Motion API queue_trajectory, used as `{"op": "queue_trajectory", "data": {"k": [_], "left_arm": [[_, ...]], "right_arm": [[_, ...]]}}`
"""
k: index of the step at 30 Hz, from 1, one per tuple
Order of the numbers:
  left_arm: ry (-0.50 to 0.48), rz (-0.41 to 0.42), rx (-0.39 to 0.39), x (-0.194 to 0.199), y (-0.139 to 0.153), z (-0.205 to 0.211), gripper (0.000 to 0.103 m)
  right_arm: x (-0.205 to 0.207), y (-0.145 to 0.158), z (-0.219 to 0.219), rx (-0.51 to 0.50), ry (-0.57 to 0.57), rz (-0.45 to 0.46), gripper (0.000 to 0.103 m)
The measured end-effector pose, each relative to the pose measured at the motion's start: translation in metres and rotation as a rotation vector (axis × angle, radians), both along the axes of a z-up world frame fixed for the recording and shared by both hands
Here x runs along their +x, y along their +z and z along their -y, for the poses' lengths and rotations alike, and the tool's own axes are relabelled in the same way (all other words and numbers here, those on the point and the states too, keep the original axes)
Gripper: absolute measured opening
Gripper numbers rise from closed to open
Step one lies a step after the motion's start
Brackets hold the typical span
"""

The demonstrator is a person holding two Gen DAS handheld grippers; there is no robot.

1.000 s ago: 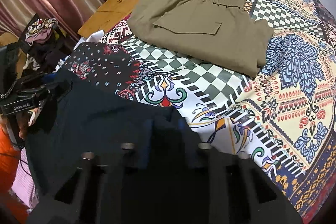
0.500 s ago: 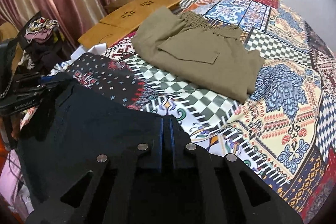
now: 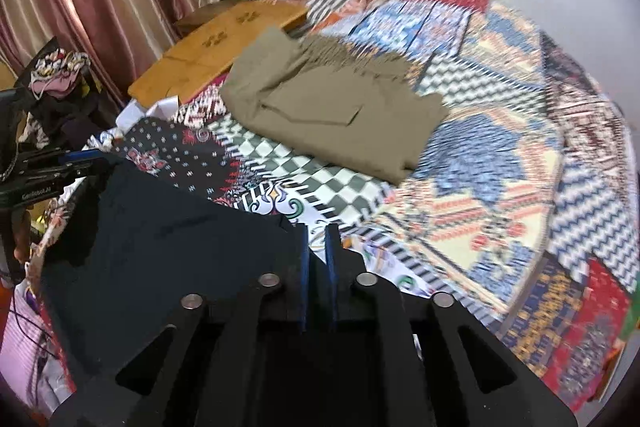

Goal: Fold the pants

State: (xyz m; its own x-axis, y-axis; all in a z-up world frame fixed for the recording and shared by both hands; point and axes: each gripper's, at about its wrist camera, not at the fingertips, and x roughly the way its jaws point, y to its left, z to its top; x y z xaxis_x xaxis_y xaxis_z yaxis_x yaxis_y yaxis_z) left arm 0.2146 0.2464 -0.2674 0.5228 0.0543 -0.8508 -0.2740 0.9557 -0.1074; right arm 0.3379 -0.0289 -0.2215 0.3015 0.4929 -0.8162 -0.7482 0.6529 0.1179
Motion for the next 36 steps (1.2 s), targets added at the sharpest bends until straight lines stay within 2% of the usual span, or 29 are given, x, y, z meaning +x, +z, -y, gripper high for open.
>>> {"op": "queue_trajectory", "data": {"k": [2,4,6,10,14,17,21,27,32,36], "left_arm": [[-0.013,0.030,0.006,-0.006,0.017,0.009,0.030],[-0.028,0.062,0.027,-0.012,0.033,0.022,0.040],[-0.041,0.102,0.060,-0.018,0.050,0.037,0.059],[-0.122,0.182,0.082,-0.030,0.083,0.080,0.066],[-0.213,0.218,0.063,-0.036,0.101,0.129,0.071],[-0.291,0.232,0.044,-0.037,0.106,0.171,0.074],[-0.391,0.220,0.011,-0.034,0.097,0.229,0.076],[-0.543,0.158,-0.011,-0.023,0.068,0.313,0.076],[-0.621,0.070,-0.038,-0.007,0.033,0.375,0.076],[-0.646,0.002,-0.041,0.005,0.006,0.403,0.076]], "right_arm": [[-0.009,0.016,0.018,0.023,-0.027,0.028,0.026],[-0.020,0.030,0.036,0.042,-0.053,0.068,0.034],[-0.031,0.043,0.053,0.053,-0.076,0.108,0.037],[-0.056,0.067,0.097,0.078,-0.140,0.157,0.039],[-0.081,0.081,0.146,0.107,-0.233,0.189,0.048],[-0.101,0.085,0.187,0.113,-0.309,0.209,0.049],[-0.125,0.079,0.241,0.092,-0.435,0.205,0.051],[-0.152,0.043,0.324,0.058,-0.651,0.120,0.052],[-0.164,0.003,0.365,0.084,-0.765,0.017,0.052],[-0.164,-0.026,0.376,0.129,-0.799,-0.080,0.052]]}}
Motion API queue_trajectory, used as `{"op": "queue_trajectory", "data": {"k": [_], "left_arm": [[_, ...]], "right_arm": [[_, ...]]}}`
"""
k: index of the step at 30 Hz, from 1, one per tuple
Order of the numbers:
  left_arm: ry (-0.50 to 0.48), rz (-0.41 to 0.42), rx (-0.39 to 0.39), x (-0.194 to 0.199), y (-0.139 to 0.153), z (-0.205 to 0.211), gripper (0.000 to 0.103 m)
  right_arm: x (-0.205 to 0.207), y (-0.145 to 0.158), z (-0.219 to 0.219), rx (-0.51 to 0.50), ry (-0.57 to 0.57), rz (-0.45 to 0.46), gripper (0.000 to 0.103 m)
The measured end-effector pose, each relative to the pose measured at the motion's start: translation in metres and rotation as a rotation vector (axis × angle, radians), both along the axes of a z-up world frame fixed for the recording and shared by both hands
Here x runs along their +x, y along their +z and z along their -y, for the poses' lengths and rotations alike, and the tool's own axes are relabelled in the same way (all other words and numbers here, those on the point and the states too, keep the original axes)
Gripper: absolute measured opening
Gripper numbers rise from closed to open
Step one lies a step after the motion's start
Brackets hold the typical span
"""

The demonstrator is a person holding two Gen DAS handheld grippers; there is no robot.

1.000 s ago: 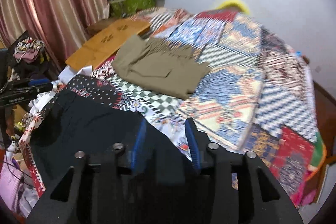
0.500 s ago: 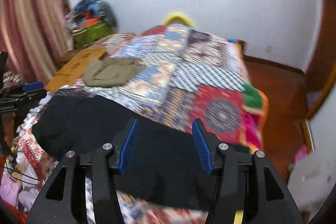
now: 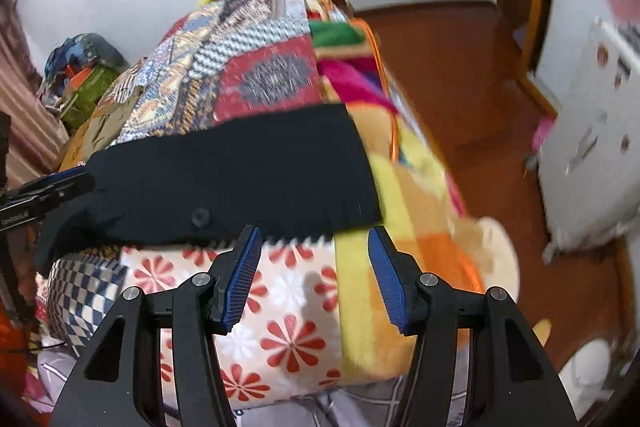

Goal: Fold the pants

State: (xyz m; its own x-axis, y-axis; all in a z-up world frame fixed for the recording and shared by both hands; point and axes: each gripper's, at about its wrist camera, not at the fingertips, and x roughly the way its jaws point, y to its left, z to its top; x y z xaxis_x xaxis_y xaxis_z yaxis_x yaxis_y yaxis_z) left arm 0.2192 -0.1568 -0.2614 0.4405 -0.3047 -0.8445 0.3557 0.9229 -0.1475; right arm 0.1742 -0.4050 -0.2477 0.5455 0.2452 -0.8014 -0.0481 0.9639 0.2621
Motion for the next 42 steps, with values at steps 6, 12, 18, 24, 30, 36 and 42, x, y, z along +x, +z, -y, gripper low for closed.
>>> {"op": "queue_trajectory", "data": {"k": [6,12,18,24,30,36,42], "left_arm": [[0.012,-0.066,0.027,0.008,-0.028,0.011,0.076],[0.013,-0.062,0.052,0.007,-0.034,0.013,0.076],[-0.002,-0.058,0.080,0.008,-0.039,0.016,0.076],[-0.005,-0.054,0.089,0.008,-0.040,0.018,0.076],[-0.005,-0.055,0.089,0.008,-0.041,0.017,0.076],[-0.032,-0.079,0.063,0.012,-0.036,0.023,0.076],[-0.086,-0.098,0.056,0.014,-0.038,0.048,0.076]], "right_arm": [[0.008,-0.030,0.001,0.096,0.014,-0.066,0.052],[0.016,-0.041,-0.003,0.146,0.023,-0.085,0.054],[0.017,-0.045,0.008,0.218,-0.019,-0.069,0.056],[0.025,-0.046,0.017,0.298,-0.078,-0.049,0.056],[0.025,-0.035,0.023,0.362,-0.108,-0.014,0.057],[0.020,-0.023,0.025,0.377,-0.102,0.010,0.057],[0.023,-0.024,0.025,0.351,-0.125,0.015,0.059]]}}
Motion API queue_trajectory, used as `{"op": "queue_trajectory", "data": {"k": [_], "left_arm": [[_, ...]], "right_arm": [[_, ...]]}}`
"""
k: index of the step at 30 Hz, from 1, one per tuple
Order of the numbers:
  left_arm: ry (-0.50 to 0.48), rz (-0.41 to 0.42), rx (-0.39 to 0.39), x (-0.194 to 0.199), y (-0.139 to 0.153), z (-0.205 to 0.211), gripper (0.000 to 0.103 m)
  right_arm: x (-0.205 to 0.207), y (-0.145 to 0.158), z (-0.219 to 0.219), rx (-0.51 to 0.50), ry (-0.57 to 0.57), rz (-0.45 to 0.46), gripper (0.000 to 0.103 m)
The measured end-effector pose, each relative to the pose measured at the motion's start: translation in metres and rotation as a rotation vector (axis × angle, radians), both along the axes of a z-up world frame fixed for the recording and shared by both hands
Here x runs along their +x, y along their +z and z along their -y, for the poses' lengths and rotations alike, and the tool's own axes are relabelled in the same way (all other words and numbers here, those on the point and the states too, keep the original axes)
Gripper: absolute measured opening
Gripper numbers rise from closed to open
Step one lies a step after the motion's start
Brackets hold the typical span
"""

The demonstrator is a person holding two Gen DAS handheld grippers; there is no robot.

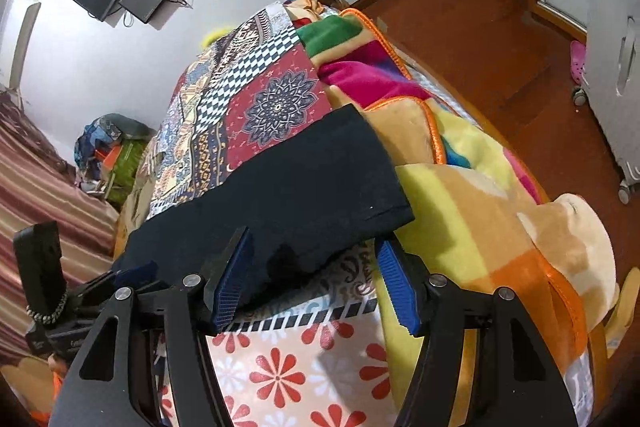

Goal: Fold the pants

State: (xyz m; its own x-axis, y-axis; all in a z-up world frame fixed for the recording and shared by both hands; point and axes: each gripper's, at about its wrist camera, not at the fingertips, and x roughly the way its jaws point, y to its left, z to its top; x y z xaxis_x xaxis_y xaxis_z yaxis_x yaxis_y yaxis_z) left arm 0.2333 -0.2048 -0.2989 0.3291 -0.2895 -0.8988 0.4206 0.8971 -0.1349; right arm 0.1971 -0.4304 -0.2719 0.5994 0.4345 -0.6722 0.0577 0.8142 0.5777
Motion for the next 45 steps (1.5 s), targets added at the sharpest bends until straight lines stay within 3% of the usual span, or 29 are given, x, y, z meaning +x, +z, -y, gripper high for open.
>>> {"op": "queue_trajectory", "data": {"k": [6,9,11,13,17,25,34,45], "left_arm": [[-0.032,0.025,0.041,-0.004,-0.003,0.010,0.076],[-0.015,0.015,0.023,-0.002,-0.002,0.006,0.076],[-0.006,0.011,0.014,-0.001,-0.002,0.004,0.076],[0.004,0.010,0.006,0.000,0.000,0.001,0.076],[0.026,0.026,-0.009,0.000,0.009,-0.008,0.076],[0.087,0.111,-0.024,-0.006,0.040,-0.040,0.076],[0.175,0.187,-0.062,-0.015,0.066,-0.100,0.076],[0.302,0.210,-0.089,-0.036,0.068,-0.186,0.076]], "right_arm": [[0.017,-0.009,0.003,-0.018,-0.041,-0.027,0.059],[0.020,-0.011,0.004,-0.027,-0.047,-0.025,0.042],[0.018,-0.008,0.005,-0.039,-0.047,-0.010,0.024],[0.017,-0.003,0.007,-0.033,-0.043,0.009,0.013],[0.013,0.008,0.011,-0.008,-0.053,0.056,0.011],[0.013,0.046,-0.017,-0.058,-0.005,0.154,0.010],[0.022,0.103,-0.084,-0.111,0.119,0.284,0.010],[0.033,0.133,-0.197,-0.127,0.347,0.364,0.010]]}}
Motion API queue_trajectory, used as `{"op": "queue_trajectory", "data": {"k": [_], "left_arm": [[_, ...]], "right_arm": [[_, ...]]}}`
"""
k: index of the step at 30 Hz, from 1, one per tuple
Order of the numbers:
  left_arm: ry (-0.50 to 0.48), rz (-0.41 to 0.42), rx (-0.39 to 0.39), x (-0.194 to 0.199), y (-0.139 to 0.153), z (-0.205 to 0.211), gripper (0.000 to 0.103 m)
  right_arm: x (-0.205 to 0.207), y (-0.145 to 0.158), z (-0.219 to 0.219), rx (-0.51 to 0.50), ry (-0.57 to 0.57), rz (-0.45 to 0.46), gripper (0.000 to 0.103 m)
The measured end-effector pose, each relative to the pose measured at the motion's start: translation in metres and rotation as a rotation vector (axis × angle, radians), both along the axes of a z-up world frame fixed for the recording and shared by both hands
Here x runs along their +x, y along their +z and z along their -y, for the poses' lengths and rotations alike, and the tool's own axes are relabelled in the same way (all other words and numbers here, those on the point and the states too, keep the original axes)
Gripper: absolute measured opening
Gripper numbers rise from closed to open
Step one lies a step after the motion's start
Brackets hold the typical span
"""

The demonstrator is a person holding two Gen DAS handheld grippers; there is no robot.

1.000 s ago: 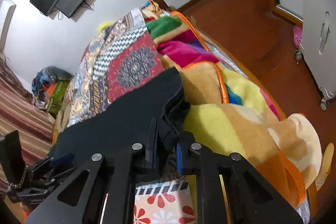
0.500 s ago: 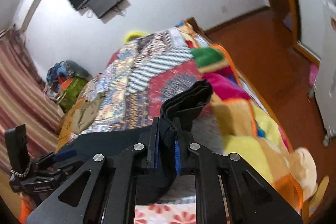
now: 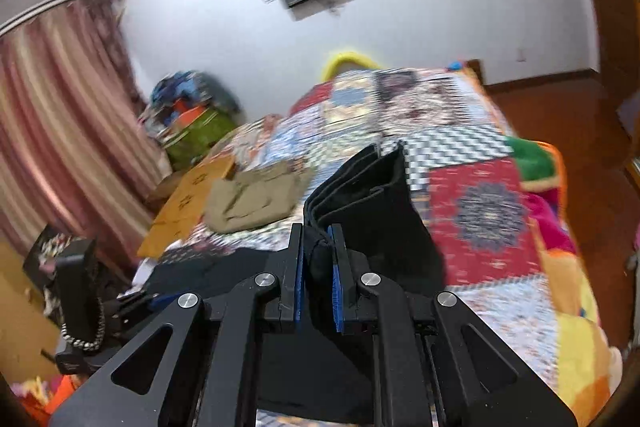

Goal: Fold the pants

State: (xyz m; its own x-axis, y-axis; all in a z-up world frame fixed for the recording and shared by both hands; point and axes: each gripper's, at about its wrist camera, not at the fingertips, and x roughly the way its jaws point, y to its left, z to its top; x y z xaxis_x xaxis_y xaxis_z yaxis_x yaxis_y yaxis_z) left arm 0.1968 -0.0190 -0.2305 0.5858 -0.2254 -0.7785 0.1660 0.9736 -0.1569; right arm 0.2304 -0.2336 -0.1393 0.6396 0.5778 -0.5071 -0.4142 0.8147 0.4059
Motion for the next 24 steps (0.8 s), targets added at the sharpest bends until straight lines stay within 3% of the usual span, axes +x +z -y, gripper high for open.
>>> {"op": "queue_trajectory", "data": {"k": [4,8,13,16,19,24], "left_arm": [[0.064,-0.004,-0.014,-0.009,-0.003,-0.031,0.076],[0.115,-0.030,-0.037,-0.013,-0.010,-0.053,0.076],[0.132,-0.055,-0.042,-0.018,-0.019,-0.062,0.076],[0.127,-0.056,-0.045,-0.017,-0.019,-0.058,0.076],[0.114,-0.047,-0.047,-0.015,-0.016,-0.050,0.076],[0.081,-0.023,-0.052,-0.011,-0.004,-0.034,0.076]], "right_arm": [[0.002,-0.014,-0.048,-0.020,0.124,-0.040,0.010],[-0.003,-0.064,-0.095,-0.102,0.251,-0.162,0.010],[-0.015,-0.106,-0.112,-0.188,0.321,-0.273,0.013],[-0.011,-0.105,-0.107,-0.170,0.322,-0.300,0.016],[-0.010,-0.097,-0.102,-0.147,0.331,-0.310,0.028],[-0.017,-0.071,-0.088,-0.174,0.302,-0.213,0.032]]}}
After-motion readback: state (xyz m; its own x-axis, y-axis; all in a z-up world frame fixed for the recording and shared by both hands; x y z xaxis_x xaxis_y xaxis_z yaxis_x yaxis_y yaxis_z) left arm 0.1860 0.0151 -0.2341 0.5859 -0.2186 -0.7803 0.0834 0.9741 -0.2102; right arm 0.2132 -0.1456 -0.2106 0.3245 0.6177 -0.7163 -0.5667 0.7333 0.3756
